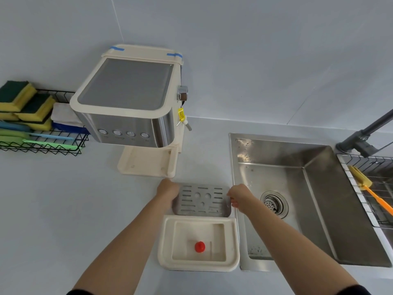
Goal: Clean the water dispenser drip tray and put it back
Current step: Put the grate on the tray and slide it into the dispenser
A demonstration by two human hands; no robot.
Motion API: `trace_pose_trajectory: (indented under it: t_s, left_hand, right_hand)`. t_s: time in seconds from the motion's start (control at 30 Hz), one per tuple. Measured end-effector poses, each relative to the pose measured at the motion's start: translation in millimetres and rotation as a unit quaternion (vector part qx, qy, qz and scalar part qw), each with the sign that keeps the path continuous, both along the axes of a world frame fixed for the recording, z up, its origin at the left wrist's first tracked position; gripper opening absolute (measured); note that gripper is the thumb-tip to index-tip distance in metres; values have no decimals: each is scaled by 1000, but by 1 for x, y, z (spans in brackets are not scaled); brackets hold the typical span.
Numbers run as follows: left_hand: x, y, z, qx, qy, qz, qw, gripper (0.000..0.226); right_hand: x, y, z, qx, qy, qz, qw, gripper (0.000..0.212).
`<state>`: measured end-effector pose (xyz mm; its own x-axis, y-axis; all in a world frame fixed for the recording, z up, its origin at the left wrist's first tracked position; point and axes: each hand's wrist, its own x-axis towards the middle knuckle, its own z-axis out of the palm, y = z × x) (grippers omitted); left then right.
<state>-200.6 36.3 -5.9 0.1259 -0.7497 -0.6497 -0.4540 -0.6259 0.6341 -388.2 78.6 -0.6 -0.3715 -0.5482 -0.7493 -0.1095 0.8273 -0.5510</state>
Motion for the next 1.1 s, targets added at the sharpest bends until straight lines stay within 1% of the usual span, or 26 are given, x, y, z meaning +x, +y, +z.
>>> trace_pose_trajectory:
  t_s: [0.13,0.2,0.27,0.3,0.37,0.43,0.5,0.53,0.63,0.8,0.9,1.0,1.1]
  left_hand:
    - [-1,2,-3,-26,-9,-21,999,21]
    - [1,2,-11,-43,-1,-25,999,33]
    - [2,4,-10,-50,9,-27,998,31]
    - [1,5,-6,-52,21,-29,998,28]
    - [1,5,-2,-55,42,-34,997,33]
    - [2,3,5,-55,58,-49,996,33]
    - [7,0,13,-62,69,-54,994,34]
    - [9,-1,17,-76,68,-64,993,32]
    - [18,6,30,-112,55,-98,987,28]
    - [25,45,42,-133,53,-119,983,21]
    - [31,72,41,-117,49,-119,985,21]
    - [36,98,35,-103,49,-112,987,24]
    - [38,115,26,-97,26,-110,989,26]
  right_hand:
    - [-3,3,-7,-18,20,1,1000,36]
    - [-5,6,-9,-24,22,2,999,37]
    - [-3,8,-11,-43,37,-1,998,38]
    - [-1,9,-9,-61,45,-15,997,36]
    - [0,9,-11,-89,39,-31,995,28]
    - [-1,10,-4,-112,32,-30,993,29]
    - [-2,13,11,-126,40,-13,991,29]
    - [-3,15,17,-138,40,0,990,29]
    - [-2,28,30,-171,16,20,985,21]
    - [5,67,37,-165,-6,35,986,15]
    - [12,94,32,-154,-20,47,987,23]
    - [18,112,24,-145,-15,71,987,21]
    - [23,122,20,-138,-6,91,986,31]
